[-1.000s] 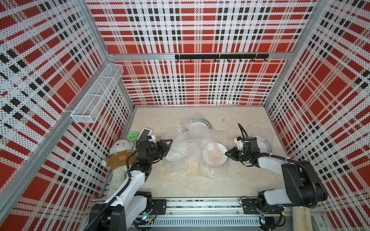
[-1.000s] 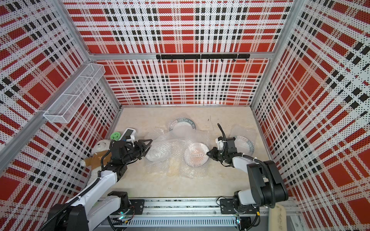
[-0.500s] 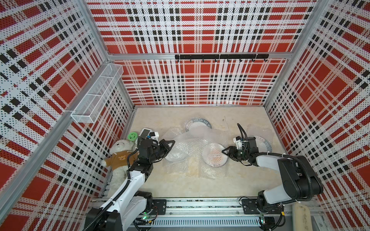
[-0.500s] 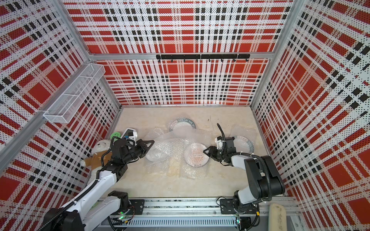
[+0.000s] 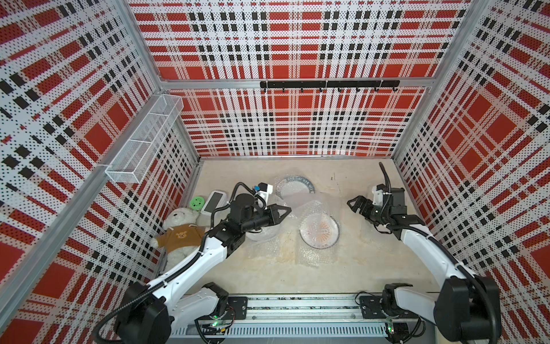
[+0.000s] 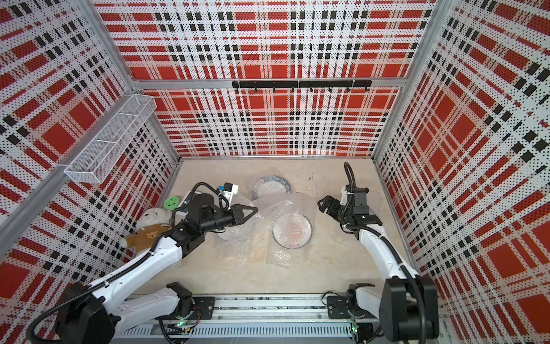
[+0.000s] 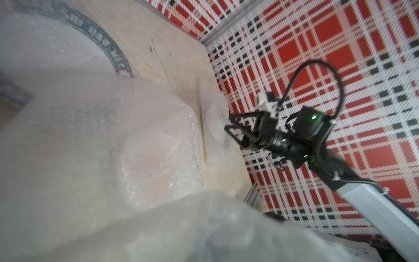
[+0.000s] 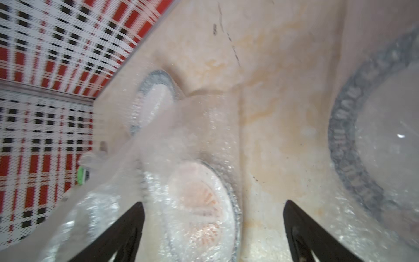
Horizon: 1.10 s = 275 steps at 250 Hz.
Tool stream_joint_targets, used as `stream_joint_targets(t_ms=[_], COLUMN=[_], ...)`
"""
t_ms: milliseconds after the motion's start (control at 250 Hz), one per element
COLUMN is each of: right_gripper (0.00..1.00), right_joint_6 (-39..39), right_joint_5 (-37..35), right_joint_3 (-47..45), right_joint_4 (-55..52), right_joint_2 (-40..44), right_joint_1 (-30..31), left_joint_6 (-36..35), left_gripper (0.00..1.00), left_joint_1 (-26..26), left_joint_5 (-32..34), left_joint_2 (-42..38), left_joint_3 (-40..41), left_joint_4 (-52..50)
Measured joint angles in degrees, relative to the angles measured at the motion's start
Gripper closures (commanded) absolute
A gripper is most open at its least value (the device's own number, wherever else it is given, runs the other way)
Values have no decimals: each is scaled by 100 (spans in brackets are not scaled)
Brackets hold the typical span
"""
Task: Unpack dinner plates from bubble wrap
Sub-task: Unwrap the bubble wrap at the center of the board.
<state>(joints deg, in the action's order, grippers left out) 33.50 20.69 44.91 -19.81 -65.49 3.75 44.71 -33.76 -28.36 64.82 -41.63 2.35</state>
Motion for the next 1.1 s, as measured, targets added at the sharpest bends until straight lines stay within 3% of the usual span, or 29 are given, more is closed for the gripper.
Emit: stream_joint_targets(t_ms=[192,348,908,1100], right_gripper=[0,0,11,23], right_joint_6=[-144,-179,-243,-188], right_joint_5=[411,597,361,380], right_joint_3=[424,337,212,225], right_joint_4=[-396,-566,-372,-223], right_joint_2=[168,2,-1152,-1248], right_joint_1=[667,1198,1886,2103], left_joint_6=[-282,-254,-103,-39], left_gripper=[100,100,100,100], left_joint_1=[-1014,-1429,-1558,-1563], left_joint_5=[208,232,232,212], left_joint_2=[855,1591,2380,2592], left_joint_3=[-107,-94,-37,35], left_joint_4=[127,476,1401,1602])
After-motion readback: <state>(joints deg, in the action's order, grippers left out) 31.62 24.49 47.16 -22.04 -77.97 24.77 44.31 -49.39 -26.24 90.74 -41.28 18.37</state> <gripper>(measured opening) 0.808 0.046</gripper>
